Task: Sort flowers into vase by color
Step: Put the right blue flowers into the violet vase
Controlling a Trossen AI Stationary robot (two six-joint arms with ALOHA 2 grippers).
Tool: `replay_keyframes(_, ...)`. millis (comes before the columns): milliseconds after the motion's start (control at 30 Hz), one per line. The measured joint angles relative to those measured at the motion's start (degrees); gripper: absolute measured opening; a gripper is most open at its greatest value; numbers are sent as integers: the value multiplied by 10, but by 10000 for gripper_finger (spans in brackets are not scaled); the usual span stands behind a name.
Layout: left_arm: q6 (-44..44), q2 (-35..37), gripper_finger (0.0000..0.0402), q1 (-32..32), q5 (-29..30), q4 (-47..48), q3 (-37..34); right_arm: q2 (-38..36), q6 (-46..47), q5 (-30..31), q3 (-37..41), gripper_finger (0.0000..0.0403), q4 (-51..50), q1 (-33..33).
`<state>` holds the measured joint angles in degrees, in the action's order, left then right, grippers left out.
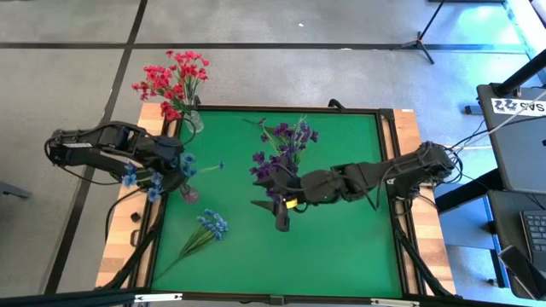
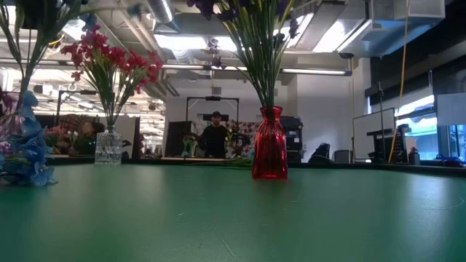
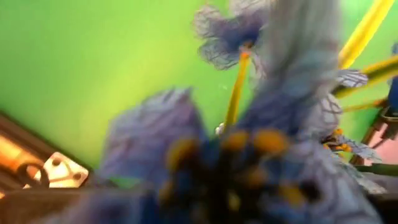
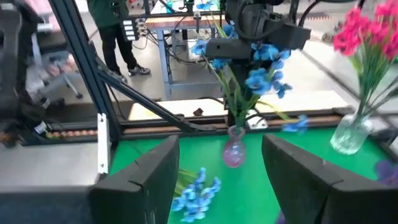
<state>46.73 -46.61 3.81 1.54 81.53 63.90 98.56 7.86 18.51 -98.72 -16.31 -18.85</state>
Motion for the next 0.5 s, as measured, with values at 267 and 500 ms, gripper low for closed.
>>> replay_keyframes(267, -46, 16, 147, 30, -6, -58, 0, 0, -159, -2, 0, 230, 63, 1)
replay_keyframes(500, -64, 17, 147, 73, -6, -57, 0, 0, -202, -1, 0, 230, 113, 1)
